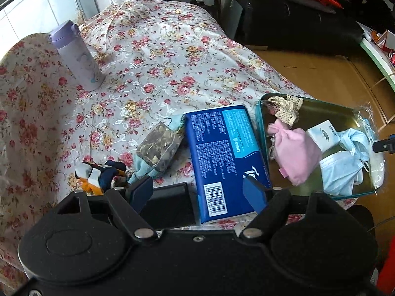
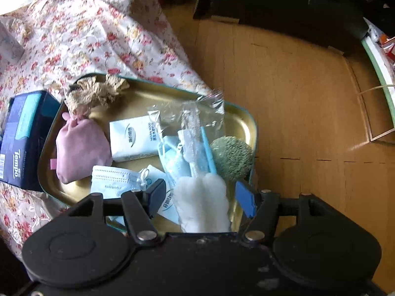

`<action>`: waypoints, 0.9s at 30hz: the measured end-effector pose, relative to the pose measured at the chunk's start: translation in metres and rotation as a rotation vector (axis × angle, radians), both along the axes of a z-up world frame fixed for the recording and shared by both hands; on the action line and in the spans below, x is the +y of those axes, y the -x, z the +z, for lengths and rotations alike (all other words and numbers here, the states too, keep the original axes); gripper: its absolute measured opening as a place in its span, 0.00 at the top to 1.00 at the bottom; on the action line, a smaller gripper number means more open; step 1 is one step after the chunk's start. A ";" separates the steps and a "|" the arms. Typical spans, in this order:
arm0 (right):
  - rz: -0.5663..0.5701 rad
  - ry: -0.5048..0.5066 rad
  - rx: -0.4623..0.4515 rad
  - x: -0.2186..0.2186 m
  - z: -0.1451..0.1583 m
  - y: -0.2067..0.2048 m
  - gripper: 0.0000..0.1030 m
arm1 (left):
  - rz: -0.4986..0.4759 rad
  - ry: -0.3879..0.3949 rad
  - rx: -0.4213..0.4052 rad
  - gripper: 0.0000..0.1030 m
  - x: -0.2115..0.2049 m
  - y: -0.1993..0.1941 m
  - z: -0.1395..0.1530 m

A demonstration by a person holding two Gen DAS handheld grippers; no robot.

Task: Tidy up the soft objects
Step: 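Move both tools back over the socks and seed sachet on the bed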

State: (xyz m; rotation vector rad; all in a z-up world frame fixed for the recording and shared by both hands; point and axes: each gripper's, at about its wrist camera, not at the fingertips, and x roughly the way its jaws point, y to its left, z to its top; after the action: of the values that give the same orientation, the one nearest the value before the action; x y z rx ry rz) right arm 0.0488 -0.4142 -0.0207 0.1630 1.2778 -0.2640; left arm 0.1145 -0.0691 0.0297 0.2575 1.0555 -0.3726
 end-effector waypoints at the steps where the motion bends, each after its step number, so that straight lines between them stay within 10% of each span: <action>1: -0.002 -0.002 -0.005 -0.001 0.003 0.003 0.40 | 0.005 -0.001 -0.002 0.26 0.001 0.000 0.000; 15: -0.020 -0.001 -0.024 0.011 0.008 0.022 0.39 | 0.131 -0.021 -0.054 0.25 0.052 -0.011 0.014; 27: 0.179 -0.066 -0.144 0.112 0.053 0.006 0.38 | 0.344 -0.057 -0.066 0.19 0.124 -0.063 0.001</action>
State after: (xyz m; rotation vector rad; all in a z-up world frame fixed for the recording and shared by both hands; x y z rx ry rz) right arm 0.0426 -0.3020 0.0322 0.1204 1.1502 -0.0554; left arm 0.1770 0.0545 0.0311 0.1341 1.0245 -0.0245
